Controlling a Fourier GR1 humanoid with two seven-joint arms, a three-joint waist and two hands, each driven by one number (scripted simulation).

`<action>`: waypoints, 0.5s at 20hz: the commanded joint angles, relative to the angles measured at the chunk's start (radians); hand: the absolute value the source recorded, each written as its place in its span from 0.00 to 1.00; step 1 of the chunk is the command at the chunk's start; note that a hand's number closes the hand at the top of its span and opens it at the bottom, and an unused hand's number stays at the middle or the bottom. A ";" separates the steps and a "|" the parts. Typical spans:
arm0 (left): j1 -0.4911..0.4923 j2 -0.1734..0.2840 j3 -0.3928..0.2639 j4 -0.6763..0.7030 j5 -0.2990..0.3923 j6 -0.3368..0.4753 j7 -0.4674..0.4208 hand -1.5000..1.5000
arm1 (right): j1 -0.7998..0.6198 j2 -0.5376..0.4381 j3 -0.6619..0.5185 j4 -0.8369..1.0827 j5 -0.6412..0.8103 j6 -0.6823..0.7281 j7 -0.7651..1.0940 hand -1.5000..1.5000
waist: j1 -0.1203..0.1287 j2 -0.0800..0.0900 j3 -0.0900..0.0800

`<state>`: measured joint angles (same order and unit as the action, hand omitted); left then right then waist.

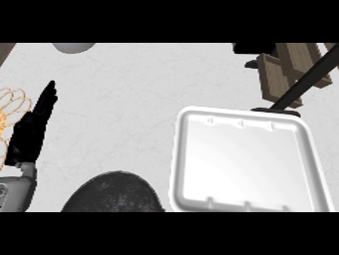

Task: Pick the squash from the tray and place it in the tiered basket

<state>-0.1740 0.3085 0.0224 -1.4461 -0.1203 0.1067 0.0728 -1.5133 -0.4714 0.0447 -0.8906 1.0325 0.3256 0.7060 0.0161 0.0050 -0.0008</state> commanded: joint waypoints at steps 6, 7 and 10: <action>-0.019 -0.007 0.009 0.044 -0.016 -0.009 -0.034 0.50 | -0.065 -0.111 -0.042 0.227 0.022 -0.015 -0.217 1.00 | 0.007 0.004 -0.001; -0.010 -0.016 0.003 0.055 -0.031 0.005 -0.043 0.50 | 0.048 -0.126 -0.052 0.161 -0.001 -0.050 -0.270 1.00 | -0.008 0.000 0.000; 0.002 0.019 0.033 0.010 0.003 -0.035 -0.027 0.50 | 0.010 -0.163 -0.097 0.239 -0.030 -0.013 -0.325 1.00 | 0.002 0.001 0.000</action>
<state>-0.1621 0.3007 0.0255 -1.4438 -0.1366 0.0997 0.0526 -1.5064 -0.5989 -0.0104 -0.7114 1.0301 0.3090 0.4589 0.0174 0.0049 -0.0006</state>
